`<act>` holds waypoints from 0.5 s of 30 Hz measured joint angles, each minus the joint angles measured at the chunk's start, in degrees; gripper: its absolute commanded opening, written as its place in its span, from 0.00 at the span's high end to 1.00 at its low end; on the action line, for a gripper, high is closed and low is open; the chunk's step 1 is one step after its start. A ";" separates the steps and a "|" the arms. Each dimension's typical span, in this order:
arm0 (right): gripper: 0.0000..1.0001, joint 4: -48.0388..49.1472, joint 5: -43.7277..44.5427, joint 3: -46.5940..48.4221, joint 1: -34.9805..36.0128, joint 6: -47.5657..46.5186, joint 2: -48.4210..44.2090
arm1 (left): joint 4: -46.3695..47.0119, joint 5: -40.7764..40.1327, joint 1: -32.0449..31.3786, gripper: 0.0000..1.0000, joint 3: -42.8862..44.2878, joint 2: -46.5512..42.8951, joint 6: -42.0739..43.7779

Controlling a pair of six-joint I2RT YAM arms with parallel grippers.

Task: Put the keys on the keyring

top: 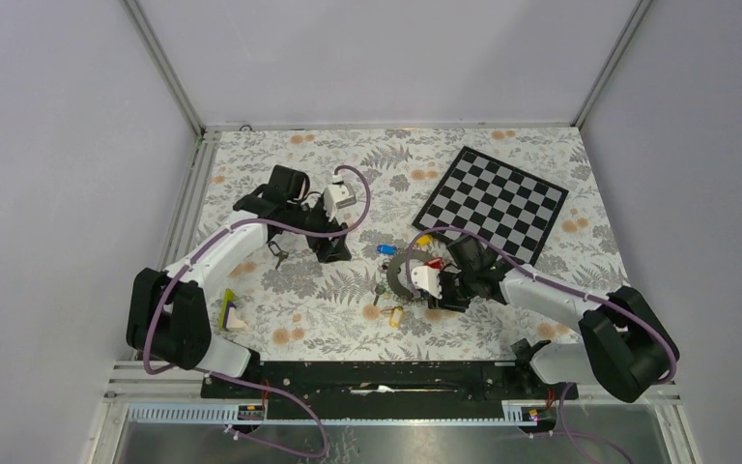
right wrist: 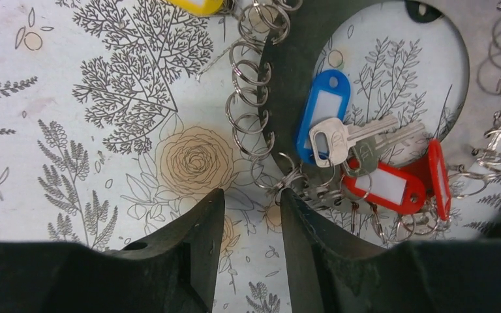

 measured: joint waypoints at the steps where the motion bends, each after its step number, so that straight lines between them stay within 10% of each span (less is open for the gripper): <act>1: 0.55 1.22 0.13 -0.94 0.24 -0.70 -0.28 | -0.11 0.46 0.48 0.20 0.31 0.35 -0.04; 15: 0.56 6.01 1.62 -1.84 2.78 -2.58 -6.73 | -1.25 2.71 3.15 0.20 0.76 0.72 -0.61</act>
